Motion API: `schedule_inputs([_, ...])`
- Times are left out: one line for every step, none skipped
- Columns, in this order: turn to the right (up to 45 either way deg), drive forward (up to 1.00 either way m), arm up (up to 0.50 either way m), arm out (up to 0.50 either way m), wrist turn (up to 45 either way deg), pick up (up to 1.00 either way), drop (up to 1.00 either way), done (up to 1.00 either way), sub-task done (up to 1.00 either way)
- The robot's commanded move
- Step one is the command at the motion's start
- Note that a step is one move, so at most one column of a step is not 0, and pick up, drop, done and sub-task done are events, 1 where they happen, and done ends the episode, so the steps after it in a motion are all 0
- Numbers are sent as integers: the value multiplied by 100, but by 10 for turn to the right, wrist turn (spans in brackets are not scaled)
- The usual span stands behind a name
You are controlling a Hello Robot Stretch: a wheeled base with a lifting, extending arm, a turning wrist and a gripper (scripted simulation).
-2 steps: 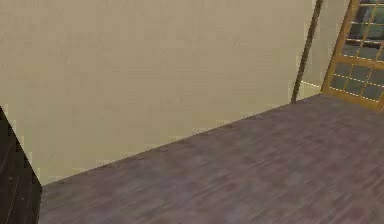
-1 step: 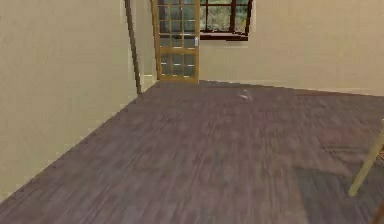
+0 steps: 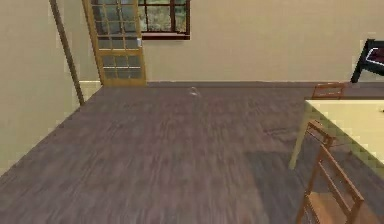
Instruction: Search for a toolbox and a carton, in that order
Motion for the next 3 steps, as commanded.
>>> schedule_inputs([0, 5, 0, 0, 0, 0, 0, 0, 0])
schedule_inputs([450, 0, 0, 0, 0, 0, 0, 0, 0])
schedule_inputs([450, 0, 0, 0, 0, 0, 0, 0, 0])
